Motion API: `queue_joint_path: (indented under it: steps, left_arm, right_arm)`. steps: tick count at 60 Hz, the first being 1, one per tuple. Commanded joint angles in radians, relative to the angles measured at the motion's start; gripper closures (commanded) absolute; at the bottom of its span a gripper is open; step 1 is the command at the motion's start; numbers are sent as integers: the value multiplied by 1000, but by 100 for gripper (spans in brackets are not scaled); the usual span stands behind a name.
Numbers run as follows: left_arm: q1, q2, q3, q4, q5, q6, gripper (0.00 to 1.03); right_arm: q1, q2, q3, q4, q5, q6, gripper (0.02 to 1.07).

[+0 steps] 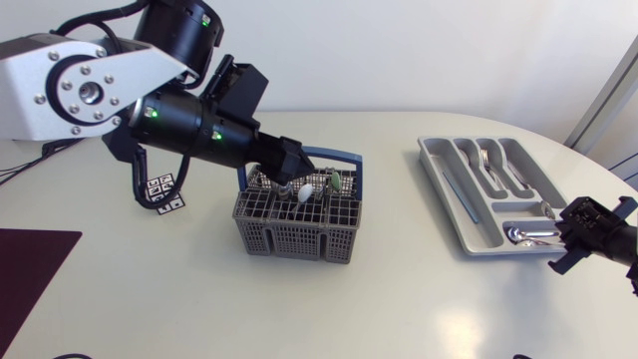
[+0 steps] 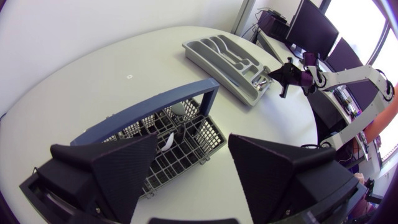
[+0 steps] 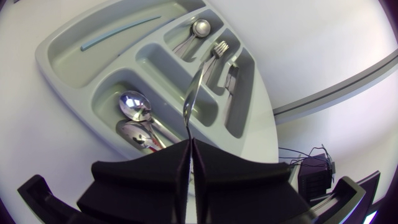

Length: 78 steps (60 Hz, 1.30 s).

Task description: Transfer all utensils from the basket to the drawer tray.

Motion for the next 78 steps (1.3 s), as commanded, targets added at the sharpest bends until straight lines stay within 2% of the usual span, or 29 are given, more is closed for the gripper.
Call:
queue_joint_path:
  steps: [1,11,39,47,57,62,65,70,78]
  left_arm:
    - [14,-25,-32,-9,-8,24,23]
    - [15,-25,-35,-10,-8,24,23]
    - [47,-46,-75,-9,-9,32,23]
    - [60,-48,-90,-7,-9,32,23]
    - [75,-53,-102,-4,-9,32,23]
    - [86,-53,-107,-4,-8,30,23]
    - [87,-53,-110,-4,-8,29,23]
    - [90,-54,-119,-4,-8,26,23]
    - [94,-56,-136,-4,-8,11,23]
  right_arm:
    - [-10,-13,30,19,-3,-28,101]
    - [-8,-46,34,22,-29,-28,101]
    - [1,144,17,136,-51,-114,100]
    - [-5,159,0,141,-51,-137,79]
    - [-17,148,-6,151,-51,-141,59]
    - [-28,98,-17,145,-57,-133,52]
    - [-30,59,-26,144,-61,-115,51]
    - [-31,-11,-37,131,-63,-72,42]
    - [-24,-126,-43,25,-64,-5,33]
